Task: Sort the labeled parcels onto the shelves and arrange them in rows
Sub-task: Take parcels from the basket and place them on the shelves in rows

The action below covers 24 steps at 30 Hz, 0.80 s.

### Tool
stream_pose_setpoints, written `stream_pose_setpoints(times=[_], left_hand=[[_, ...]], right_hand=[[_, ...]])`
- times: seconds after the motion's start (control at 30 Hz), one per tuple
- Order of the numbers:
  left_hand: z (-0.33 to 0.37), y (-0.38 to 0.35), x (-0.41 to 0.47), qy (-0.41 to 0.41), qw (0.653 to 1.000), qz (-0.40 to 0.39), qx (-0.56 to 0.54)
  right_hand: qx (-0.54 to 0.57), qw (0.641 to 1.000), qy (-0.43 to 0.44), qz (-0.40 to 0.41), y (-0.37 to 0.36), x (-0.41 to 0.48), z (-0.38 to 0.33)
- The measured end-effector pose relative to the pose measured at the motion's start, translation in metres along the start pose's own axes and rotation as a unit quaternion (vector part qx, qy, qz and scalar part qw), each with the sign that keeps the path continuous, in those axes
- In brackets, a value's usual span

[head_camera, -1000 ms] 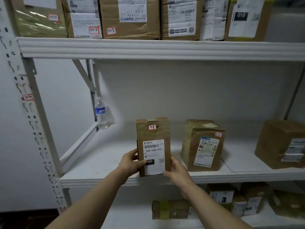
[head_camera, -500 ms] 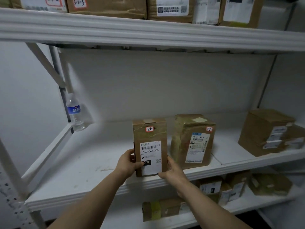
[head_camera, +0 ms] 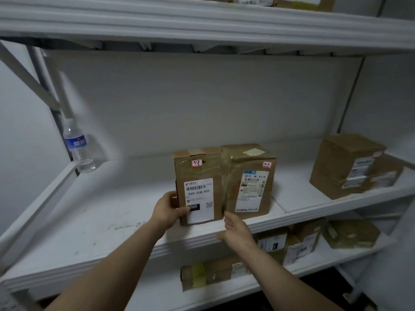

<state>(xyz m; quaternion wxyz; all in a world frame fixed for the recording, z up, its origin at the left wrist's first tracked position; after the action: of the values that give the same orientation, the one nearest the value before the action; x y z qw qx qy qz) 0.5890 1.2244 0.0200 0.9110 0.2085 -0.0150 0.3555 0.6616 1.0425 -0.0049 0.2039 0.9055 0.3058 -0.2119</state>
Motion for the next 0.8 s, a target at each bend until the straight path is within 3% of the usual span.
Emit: stream_pose_setpoints(times=[0.57, 0.8], left_hand=[[0.004, -0.019, -0.025, 0.064, 0.994, 0.031, 0.083], [0.013, -0.021, -0.058, 0.090, 0.988, 0.065, 0.108]], right_hand=[[-0.040, 0.997, 0.020, -0.064, 0.012, 0.005, 0.007], [-0.001, 0.999, 0.018, -0.046, 0.024, -0.022, 0.024]])
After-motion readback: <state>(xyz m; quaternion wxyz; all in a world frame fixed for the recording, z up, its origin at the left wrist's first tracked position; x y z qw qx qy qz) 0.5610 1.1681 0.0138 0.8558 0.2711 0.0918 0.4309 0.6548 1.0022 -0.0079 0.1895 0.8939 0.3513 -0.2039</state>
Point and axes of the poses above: each hand's wrist, its own x-axis towards the middle knuckle, its own y-axis out of the back of the hand, z = x × y, the point moved 4 cm from there along x, towards the middle knuckle, and after that the axes turned 14 degrees about -y, right-handed, at the moved point
